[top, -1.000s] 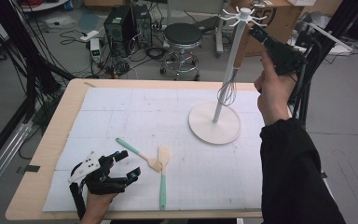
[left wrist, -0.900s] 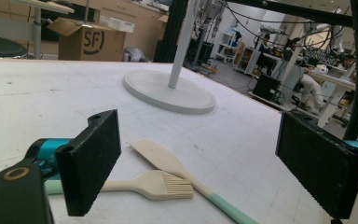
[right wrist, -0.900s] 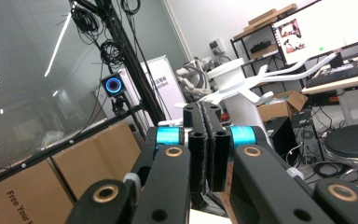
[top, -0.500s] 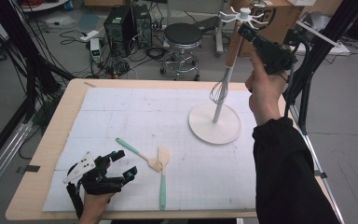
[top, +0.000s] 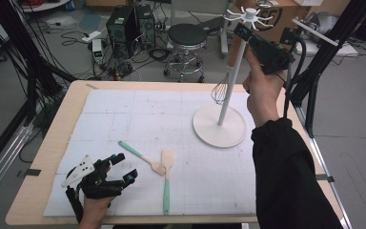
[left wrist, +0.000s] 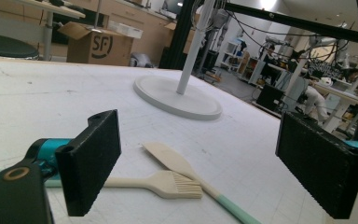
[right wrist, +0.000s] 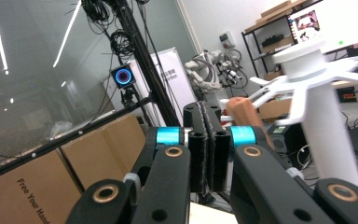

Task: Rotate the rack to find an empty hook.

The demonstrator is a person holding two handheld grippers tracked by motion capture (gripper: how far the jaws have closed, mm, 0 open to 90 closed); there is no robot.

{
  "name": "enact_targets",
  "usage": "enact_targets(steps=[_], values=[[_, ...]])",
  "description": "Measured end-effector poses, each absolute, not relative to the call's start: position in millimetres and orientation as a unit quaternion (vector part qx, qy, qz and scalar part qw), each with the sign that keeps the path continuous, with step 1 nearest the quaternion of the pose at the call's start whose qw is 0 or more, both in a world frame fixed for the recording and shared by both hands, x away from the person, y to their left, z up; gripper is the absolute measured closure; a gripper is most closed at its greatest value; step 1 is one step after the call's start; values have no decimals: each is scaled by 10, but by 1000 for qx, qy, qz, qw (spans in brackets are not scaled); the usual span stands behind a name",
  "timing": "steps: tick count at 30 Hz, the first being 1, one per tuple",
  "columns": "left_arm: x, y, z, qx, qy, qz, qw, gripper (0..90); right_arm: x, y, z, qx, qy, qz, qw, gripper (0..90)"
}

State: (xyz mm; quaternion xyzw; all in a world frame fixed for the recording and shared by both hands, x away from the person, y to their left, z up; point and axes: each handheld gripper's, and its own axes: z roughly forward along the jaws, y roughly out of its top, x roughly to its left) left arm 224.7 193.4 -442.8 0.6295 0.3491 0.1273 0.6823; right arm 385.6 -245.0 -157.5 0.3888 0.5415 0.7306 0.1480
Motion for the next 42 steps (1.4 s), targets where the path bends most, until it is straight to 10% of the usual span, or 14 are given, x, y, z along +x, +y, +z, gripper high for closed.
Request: enact_targets(steps=[42], values=[[2227,1946,-4418,622,353,127,688,146,3830,-2612,-1609,410,531,721,173,891]])
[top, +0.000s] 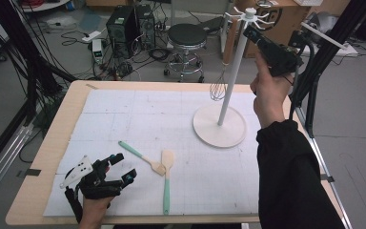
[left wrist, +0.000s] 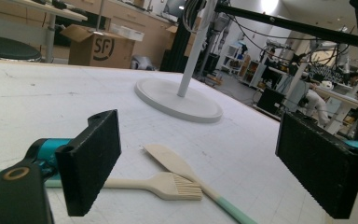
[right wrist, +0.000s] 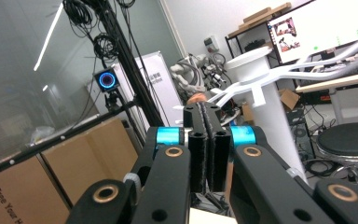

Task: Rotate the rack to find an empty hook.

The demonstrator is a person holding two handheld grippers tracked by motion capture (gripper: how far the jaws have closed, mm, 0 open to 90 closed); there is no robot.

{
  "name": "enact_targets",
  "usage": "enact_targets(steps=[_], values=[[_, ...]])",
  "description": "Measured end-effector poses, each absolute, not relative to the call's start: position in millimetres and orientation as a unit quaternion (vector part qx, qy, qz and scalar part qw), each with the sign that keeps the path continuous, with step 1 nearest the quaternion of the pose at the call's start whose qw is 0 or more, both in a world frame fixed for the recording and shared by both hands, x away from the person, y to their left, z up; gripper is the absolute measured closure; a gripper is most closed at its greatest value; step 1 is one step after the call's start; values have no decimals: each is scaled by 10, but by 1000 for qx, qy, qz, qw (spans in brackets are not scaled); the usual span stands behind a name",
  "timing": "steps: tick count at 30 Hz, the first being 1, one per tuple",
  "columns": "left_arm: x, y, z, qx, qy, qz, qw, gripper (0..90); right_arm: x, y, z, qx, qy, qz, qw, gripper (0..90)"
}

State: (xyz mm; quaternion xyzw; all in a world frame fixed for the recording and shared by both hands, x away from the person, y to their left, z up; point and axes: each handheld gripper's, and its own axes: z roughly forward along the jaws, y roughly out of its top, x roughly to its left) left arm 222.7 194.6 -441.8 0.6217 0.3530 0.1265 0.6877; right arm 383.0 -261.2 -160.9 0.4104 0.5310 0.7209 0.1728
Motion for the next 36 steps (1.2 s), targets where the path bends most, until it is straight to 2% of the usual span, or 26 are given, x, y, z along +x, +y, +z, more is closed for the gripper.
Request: enact_targets(steps=[27,36], values=[[2223,1952,-4420,621,355,127,688,147,3874,-2433,-1555,402,543,715,175,891],[2215,1938,-4420,624,352,125,687,147,3759,-2507,-1748,405,537,721,170,891]])
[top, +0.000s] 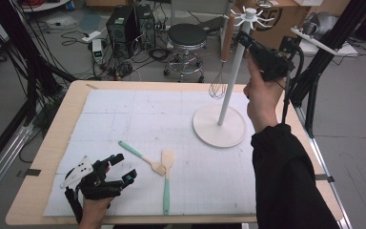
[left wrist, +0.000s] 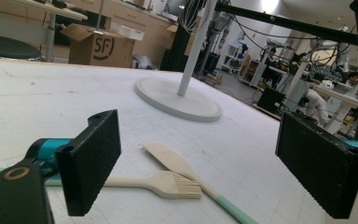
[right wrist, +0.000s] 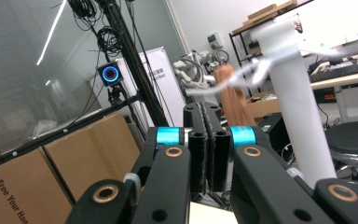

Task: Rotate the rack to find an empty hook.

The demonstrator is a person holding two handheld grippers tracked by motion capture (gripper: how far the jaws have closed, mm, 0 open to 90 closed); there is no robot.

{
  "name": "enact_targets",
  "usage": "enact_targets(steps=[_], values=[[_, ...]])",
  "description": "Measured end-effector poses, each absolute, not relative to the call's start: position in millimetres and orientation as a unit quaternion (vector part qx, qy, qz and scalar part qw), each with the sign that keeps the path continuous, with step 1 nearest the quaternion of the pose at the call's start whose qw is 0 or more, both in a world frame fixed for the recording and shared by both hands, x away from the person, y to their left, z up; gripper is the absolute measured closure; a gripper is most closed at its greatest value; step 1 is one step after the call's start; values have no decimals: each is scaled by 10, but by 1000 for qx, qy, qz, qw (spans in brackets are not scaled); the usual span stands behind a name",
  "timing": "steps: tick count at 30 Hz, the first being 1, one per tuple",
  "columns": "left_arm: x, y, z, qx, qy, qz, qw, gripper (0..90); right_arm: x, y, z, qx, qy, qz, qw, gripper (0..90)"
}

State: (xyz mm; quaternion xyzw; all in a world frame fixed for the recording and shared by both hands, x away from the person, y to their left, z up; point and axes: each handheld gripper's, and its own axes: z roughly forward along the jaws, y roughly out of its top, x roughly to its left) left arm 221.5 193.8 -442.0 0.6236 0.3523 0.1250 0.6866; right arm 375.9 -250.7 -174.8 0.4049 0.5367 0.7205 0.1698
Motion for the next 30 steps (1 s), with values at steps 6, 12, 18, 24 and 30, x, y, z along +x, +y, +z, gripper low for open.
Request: enact_targets(steps=[6,12,18,24,30], values=[[2212,1921,-4413,624,349,129,687,147,3633,-2612,-1942,411,539,716,166,891],[2202,1881,-4406,623,350,127,688,150,3465,-2739,-2131,412,551,707,163,890],[2191,1861,-4406,625,348,130,687,150,3320,-2831,-2338,413,558,704,150,874],[2176,1855,-4399,621,350,129,689,154,3176,-2835,-2637,411,567,703,126,875],[2139,1822,-4380,625,348,132,686,154,3049,-2804,-2960,414,579,694,109,874]])
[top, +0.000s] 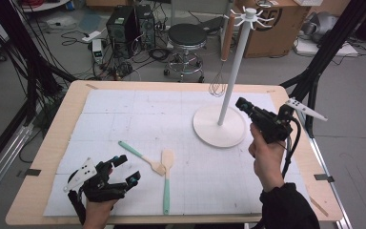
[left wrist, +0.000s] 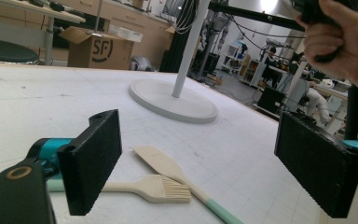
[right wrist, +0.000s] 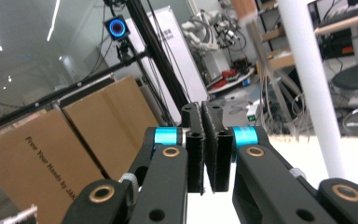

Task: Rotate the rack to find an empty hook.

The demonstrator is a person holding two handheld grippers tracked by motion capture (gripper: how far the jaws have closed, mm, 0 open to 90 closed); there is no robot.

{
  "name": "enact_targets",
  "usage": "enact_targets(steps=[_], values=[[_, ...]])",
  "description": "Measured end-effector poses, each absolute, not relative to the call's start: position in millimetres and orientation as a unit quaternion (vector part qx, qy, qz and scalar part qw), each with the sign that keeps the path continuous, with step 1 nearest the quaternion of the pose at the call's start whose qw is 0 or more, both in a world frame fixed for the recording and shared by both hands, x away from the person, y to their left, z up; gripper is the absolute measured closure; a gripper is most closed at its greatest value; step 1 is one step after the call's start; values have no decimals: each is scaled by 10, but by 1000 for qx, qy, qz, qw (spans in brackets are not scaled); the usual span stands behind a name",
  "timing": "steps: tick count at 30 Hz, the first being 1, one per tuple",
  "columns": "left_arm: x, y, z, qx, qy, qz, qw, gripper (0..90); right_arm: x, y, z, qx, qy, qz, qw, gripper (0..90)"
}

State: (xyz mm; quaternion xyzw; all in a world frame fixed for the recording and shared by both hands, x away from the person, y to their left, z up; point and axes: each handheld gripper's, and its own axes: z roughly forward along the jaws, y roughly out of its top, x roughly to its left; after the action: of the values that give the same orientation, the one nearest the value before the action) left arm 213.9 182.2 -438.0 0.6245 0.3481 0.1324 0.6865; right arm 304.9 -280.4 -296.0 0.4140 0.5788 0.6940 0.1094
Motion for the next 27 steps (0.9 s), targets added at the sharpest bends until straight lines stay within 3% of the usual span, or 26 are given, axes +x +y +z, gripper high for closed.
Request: enact_targets(steps=[9,16,27], values=[[2024,1896,-4384,623,358,140,682,156,2936,-2762,-3282,415,593,684,89,874],[2026,1929,-4400,622,364,138,679,159,2765,-2675,-3529,398,632,655,119,861],[1913,1961,-4391,617,365,132,685,158,2612,-2566,-3937,392,659,630,122,852]])
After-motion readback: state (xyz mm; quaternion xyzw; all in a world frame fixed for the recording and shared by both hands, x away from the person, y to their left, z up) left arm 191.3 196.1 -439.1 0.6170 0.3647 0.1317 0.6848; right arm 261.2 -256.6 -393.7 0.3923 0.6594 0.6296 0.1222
